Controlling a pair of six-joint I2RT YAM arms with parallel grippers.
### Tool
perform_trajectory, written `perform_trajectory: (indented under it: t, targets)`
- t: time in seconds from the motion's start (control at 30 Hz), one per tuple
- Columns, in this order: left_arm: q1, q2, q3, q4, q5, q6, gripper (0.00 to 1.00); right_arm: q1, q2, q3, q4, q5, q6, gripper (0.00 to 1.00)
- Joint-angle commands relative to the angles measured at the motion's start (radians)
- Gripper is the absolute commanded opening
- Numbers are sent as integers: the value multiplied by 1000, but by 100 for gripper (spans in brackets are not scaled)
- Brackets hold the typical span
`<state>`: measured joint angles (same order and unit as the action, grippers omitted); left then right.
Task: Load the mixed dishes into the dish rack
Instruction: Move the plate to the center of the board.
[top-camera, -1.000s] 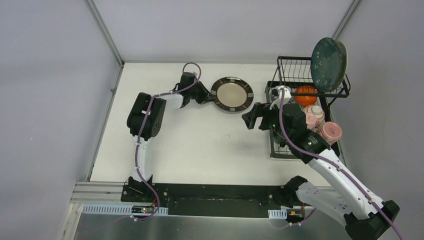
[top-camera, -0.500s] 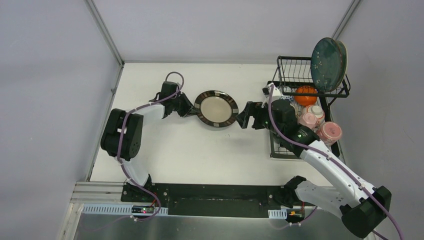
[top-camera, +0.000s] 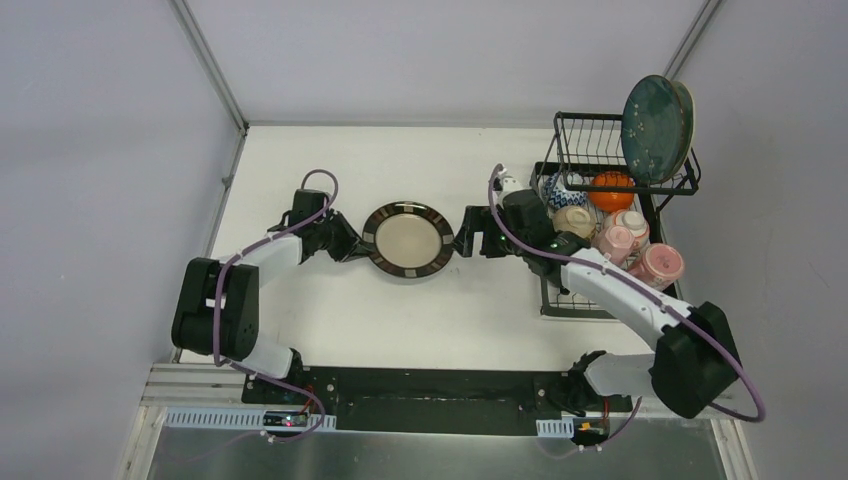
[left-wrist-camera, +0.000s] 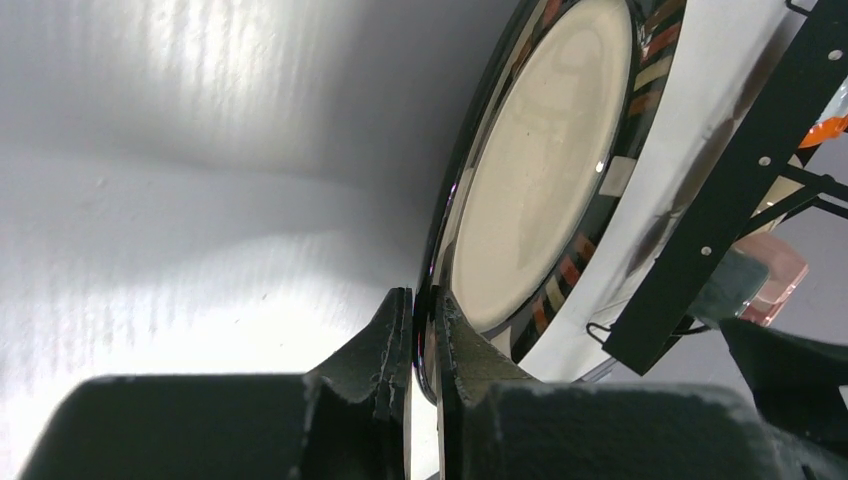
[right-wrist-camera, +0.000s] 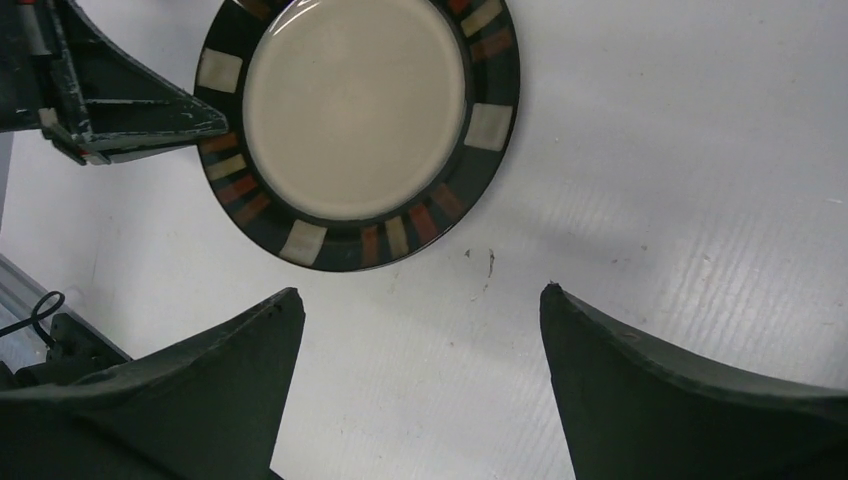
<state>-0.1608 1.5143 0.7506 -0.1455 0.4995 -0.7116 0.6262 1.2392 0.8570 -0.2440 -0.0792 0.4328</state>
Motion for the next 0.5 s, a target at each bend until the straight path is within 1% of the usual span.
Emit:
perform_trajectory:
  t: [0.0, 0.13, 0.27, 0.33, 0.47]
  targets:
    - [18, -83, -55, -98, -50, 62, 0, 3, 94, 85, 109, -63, 9, 88]
    - [18, -129, -87, -122, -77, 64, 6, -1, 214, 139, 141, -98, 4, 82]
    - [20, -169, -119, -124, -99, 58, 10, -25, 313, 201, 152, -162, -3, 69]
    - [23, -179, -124, -132, -102, 61, 15, -43, 361, 229, 162, -206, 1, 65]
    - [25, -190, -132, -137, -105, 62, 25, -80, 435, 274, 162, -248, 4, 64]
